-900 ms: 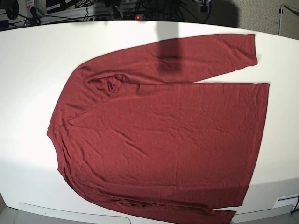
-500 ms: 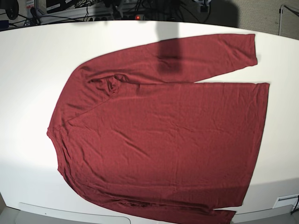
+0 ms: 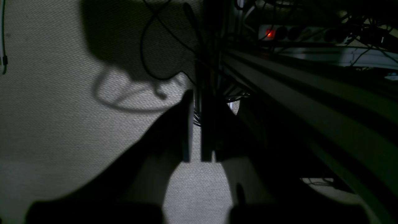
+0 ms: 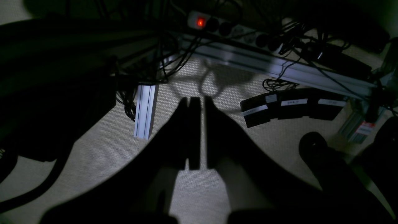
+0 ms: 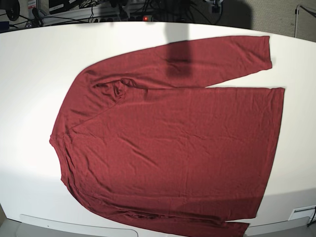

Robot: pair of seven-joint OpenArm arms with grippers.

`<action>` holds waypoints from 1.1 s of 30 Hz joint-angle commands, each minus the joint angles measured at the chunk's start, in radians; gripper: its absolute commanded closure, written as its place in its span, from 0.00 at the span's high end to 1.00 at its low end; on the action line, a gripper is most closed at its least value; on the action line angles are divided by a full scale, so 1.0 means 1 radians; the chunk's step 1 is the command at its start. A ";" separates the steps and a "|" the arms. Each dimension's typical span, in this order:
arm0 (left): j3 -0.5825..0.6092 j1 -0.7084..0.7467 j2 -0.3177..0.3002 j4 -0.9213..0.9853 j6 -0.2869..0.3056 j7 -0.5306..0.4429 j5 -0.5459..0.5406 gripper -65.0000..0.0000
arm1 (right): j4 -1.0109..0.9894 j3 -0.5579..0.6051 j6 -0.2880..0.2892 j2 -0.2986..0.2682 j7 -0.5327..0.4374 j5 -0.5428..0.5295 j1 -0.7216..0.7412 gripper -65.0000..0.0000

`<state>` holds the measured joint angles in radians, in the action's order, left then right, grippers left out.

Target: Fold the T-shirt properly

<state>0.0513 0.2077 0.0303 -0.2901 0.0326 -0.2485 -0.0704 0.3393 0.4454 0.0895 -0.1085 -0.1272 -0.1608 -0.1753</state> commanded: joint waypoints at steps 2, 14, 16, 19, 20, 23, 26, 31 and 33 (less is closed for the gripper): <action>0.001 0.013 0.002 -0.004 -0.003 -0.017 0.000 0.08 | 0.003 0.000 0.000 -0.006 0.005 -0.003 -0.008 0.05; 0.001 0.122 0.002 -0.119 -0.003 -0.029 0.000 0.08 | 0.091 0.000 -0.001 -0.063 -0.004 0.129 -0.118 0.05; 0.001 0.163 0.002 -0.182 -0.003 0.023 0.000 0.08 | 0.146 0.000 -0.001 -0.079 -0.001 0.128 -0.164 0.05; 0.001 0.230 0.002 -0.289 -0.003 0.078 0.004 0.08 | 0.245 0.000 -0.001 -0.113 0.011 0.133 -0.239 0.05; 0.001 0.254 0.000 -0.327 -0.003 0.085 0.004 0.08 | 0.282 0.000 -0.001 -0.128 0.017 0.132 -0.265 0.05; 0.001 0.325 0.000 -0.449 -0.003 0.131 0.058 0.08 | 0.402 0.000 0.000 -0.178 0.050 0.132 -0.343 0.05; 0.001 0.396 0.000 -0.581 -0.005 0.201 0.132 0.08 | 0.529 0.000 -0.001 -0.232 0.080 0.132 -0.419 0.05; 0.001 0.511 -0.011 -0.794 -0.091 0.290 0.233 0.08 | 0.743 0.000 0.000 -0.329 0.108 0.132 -0.542 0.05; 0.001 0.557 -0.037 -0.872 -0.093 0.301 0.239 0.08 | 0.825 0.000 0.000 -0.367 0.124 0.132 -0.591 0.05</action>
<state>0.0528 0.7506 -0.0025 -1.1564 -0.0528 0.0601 0.1650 1.1595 0.4458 0.0895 -0.4656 0.0051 -0.0280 -0.7544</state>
